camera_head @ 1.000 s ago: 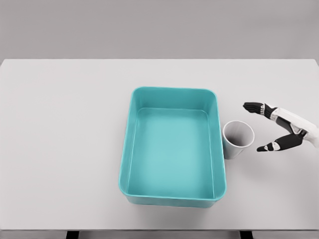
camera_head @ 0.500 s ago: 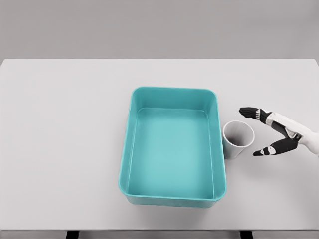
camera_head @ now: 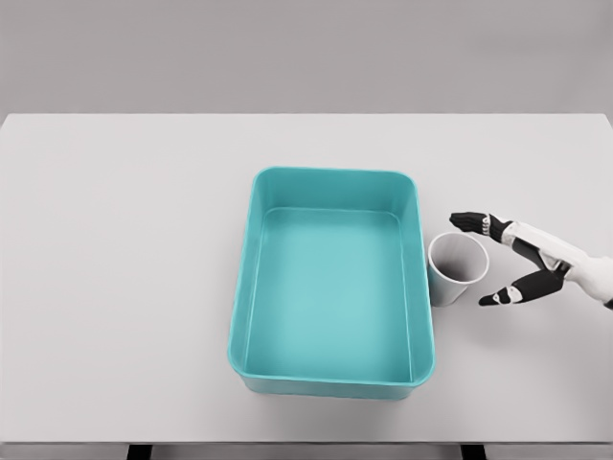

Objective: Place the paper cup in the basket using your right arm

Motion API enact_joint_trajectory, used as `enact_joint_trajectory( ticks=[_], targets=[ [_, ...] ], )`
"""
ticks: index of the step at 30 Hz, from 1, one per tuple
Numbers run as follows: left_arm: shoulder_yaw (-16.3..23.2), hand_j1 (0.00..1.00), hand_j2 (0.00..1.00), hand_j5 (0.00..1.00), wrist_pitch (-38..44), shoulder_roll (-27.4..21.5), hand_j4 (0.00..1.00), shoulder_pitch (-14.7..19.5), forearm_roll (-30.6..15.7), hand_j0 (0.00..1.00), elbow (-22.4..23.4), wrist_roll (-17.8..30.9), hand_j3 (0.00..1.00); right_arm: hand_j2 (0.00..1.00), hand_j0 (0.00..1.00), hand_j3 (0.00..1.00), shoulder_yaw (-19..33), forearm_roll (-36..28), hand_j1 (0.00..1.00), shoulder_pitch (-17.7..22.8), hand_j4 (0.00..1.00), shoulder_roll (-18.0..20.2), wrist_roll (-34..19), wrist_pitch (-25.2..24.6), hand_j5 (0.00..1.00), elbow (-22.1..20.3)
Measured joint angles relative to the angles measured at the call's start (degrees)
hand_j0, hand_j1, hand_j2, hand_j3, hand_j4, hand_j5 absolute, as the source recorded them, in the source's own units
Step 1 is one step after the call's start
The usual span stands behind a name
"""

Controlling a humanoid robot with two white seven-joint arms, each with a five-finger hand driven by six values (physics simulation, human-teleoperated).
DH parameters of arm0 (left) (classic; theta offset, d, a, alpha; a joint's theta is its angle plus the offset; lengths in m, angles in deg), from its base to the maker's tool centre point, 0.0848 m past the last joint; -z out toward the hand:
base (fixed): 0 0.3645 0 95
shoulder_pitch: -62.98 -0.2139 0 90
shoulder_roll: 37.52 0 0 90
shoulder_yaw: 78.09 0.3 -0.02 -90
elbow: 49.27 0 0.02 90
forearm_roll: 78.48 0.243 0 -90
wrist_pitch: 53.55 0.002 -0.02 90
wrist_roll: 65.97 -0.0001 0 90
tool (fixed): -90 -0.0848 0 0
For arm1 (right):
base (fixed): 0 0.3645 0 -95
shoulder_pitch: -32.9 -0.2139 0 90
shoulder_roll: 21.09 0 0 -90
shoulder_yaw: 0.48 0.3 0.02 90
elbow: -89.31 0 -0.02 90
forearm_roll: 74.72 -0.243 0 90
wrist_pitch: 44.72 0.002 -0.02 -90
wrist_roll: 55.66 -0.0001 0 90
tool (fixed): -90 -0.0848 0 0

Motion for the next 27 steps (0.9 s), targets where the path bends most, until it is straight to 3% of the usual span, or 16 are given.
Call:
enact_joint_trajectory(
  ticks=[27],
  targets=[
    [0.0,1.0,1.0,1.0,0.0,0.0,1.0,0.0,0.0,1.0,-0.01,0.0,1.0,1.0,1.0,1.0,-0.54,1.35,1.0,-0.7,1.0,-2.52,0.0,-0.62,1.0,-0.25]
  ],
)
